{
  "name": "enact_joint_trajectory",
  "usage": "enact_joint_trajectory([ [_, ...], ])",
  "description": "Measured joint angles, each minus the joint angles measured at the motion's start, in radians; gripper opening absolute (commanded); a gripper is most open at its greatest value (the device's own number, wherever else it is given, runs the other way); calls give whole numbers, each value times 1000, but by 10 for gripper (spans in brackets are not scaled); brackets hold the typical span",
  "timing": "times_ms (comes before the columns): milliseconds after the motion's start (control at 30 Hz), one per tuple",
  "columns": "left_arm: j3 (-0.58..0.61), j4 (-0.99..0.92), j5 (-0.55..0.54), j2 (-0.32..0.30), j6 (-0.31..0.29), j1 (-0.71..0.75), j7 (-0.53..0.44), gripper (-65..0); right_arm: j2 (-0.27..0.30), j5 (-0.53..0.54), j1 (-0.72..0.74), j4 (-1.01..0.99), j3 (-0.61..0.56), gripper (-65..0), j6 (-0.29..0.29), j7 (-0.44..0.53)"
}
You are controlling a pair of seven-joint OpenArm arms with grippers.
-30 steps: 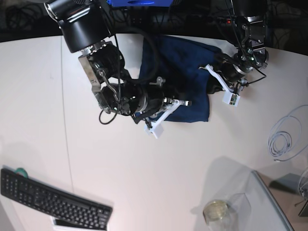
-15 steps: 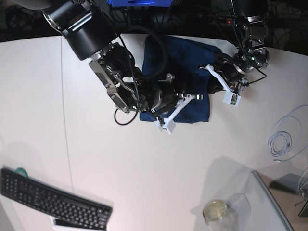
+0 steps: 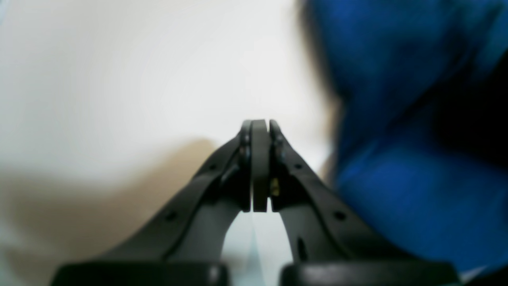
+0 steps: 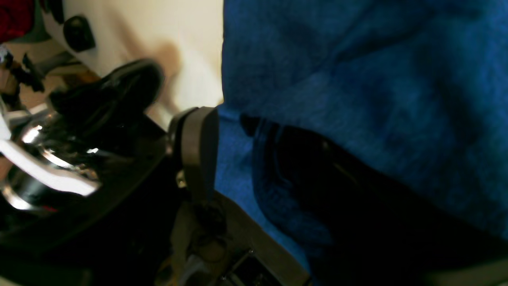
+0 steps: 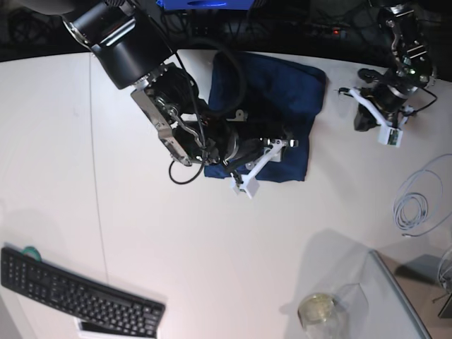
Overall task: Layout the t-shirt on the table in an organized manner, then fold the t-shirt properly
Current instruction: 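Fold the end held by the right gripper over toward the left gripper, then press the folded shirt flat with the right gripper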
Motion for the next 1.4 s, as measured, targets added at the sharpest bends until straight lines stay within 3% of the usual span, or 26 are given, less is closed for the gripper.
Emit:
enact_joint_trajectory([
  [133, -100, 39, -7, -60, 0, 82, 8, -650, -2, 6, 29, 0, -117, -353, 0, 22],
  [267, -219, 38, -3, -69, 0, 143, 12, -650, -7, 13, 49, -15, -174, -356, -3, 41],
  [333, -264, 37, -3, -74, 0, 154, 12, -650, -5, 16, 68, -29, -188, -353, -69, 41],
  [433, -291, 34, -4, -78, 0, 152, 10, -650, 2, 9, 97, -35, -259, -351, -103, 53],
  [667, -288, 31, -9, -75, -11, 144, 8, -650, -3, 60, 161, 45, -412, -378, -119, 77],
  [767, -287, 24, -18, -74, -11, 143, 7, -650, 49, 83, 183, 232, -362, -468, -243, 5],
  [867, -295, 21, -9, -76, -11, 146, 8, -650, 162, 70, 154, 384, -278, -650, -353, -70],
  [967, -295, -6, -21, -88, -14, 149, 2, -650, 254, 55, 61, 413, -222, -639, -363, -113],
  [1067, -296, -36, -12, -92, -11, 147, 8, -650, 292, 54, -10, 388, -217, -650, -352, -87],
  [1200, -295, -40, -13, -92, -11, 144, 7, -650, 333, -39, -29, 339, -205, -650, -327, -22],
  [1400, -295, -39, -18, -92, -11, 145, 8, -650, 311, -52, -49, 317, -212, -650, -325, -27],
])
